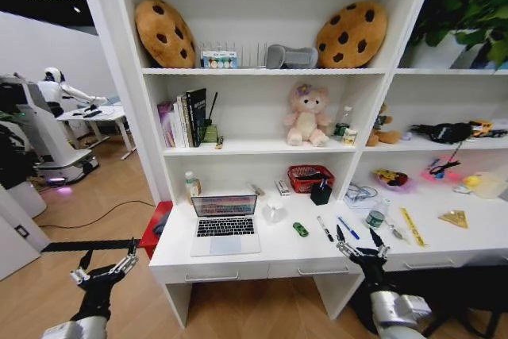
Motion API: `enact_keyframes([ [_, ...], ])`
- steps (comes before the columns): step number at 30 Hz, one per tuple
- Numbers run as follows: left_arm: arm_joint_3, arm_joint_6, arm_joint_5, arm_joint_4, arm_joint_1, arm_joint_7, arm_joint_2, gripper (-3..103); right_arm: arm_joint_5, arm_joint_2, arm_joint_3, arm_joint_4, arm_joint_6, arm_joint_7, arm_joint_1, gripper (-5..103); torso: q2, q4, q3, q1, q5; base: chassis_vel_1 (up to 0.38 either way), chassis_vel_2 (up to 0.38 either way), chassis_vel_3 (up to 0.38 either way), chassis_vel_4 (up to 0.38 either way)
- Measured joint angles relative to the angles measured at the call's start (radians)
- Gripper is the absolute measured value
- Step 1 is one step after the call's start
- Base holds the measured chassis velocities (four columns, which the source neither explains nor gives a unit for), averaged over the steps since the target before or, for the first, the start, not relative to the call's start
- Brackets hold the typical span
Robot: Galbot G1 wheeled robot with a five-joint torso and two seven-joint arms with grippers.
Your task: Organize the objects on the table.
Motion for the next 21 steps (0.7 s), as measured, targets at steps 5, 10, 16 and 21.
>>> enact_keyframes([
  [5, -0.001, -0.002, 0.0, 0.003, 0.0, 0.001, -0.004, 100, -0.002, 0.006, -0.002, -0.008, 0.001, -0.001, 0.002, 100, 0.0, 0.0004, 0.0, 0.0, 0.0003, -0.152, 0.144, 0.144, -0.142],
  [10, -0.003, -0.003, -0.001, 0.003, 0.0, 0.001, -0.004, 100, -0.005, 0.011, -0.004, -0.013, 0.003, -0.001, 0.003, 100, 0.0, 0.0003, 0.0, 0.0, 0.0002, -0.133, 0.152, 0.15, -0.145],
  [16, -0.003, -0.006, 0.0, 0.005, 0.001, 0.002, -0.007, 100, -0.007, 0.011, -0.002, -0.014, 0.005, -0.001, 0.003, 100, 0.0, 0.0002, 0.0, 0.0, 0.0003, -0.152, 0.149, 0.138, -0.156],
  [21, -0.002, -0.007, 0.0, 0.006, 0.0, 0.002, -0.007, 100, -0.012, 0.015, -0.001, -0.015, 0.006, 0.0, 0.0, 100, 0.0, 0.0002, 0.0, 0.0, 0.0002, -0.136, 0.142, 0.154, -0.135],
])
